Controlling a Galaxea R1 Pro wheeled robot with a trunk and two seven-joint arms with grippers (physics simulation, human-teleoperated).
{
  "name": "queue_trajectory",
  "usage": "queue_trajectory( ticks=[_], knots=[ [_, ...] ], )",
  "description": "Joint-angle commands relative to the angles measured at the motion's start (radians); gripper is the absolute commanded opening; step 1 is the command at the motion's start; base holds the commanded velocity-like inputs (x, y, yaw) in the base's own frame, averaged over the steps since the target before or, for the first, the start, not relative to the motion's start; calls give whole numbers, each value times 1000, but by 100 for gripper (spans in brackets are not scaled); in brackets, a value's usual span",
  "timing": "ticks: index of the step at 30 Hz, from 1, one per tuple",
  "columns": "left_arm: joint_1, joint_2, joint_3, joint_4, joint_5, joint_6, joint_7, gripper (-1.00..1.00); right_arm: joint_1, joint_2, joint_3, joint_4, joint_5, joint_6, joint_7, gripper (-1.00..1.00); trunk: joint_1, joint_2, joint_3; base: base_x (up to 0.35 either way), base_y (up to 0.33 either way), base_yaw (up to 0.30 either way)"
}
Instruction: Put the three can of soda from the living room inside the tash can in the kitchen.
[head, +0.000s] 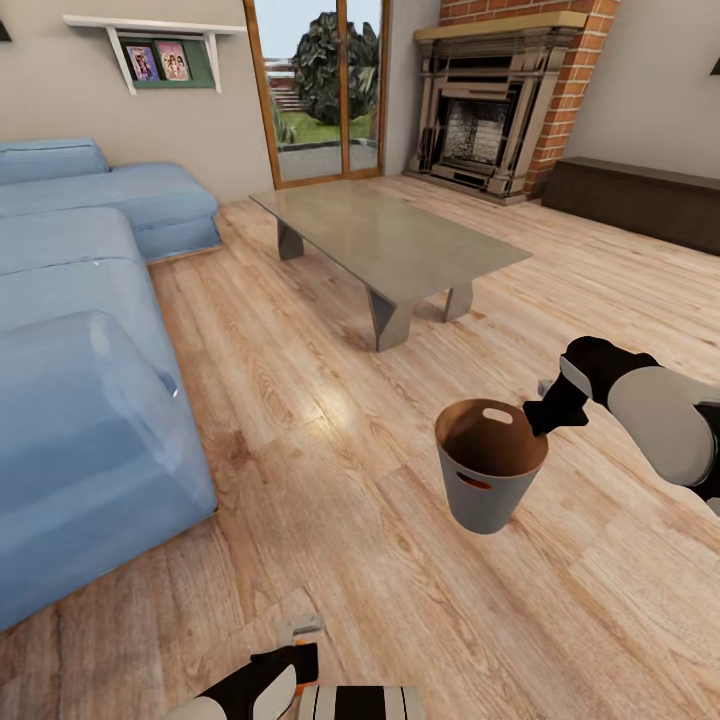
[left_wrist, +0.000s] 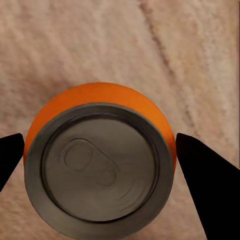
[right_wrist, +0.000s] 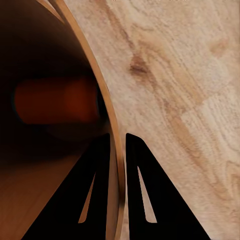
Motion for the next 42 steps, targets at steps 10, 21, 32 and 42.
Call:
queue_trajectory(
  ticks=[10,21,32,42],
  knots=[
    [0,1,1,-55,2,13,-6,-100,1,3,-13,4,-17,2,-66,-100,-3,2,27,0,0,0],
    [1,22,6,-255,6,169,-8,-100,71,3,-14,-4,-15,2,-77,-100,-8,4,70,0,0,0],
    [7,105,22,-849,11,604,123,-100,154,30,-19,-8,-19,-4,-168,-100,-13,7,112,0,0,0],
    [7,118,258,-1292,11,929,228,-100,210,105,-21,-8,-21,-54,-246,-100,-18,9,151,0,0,0]
  ],
)
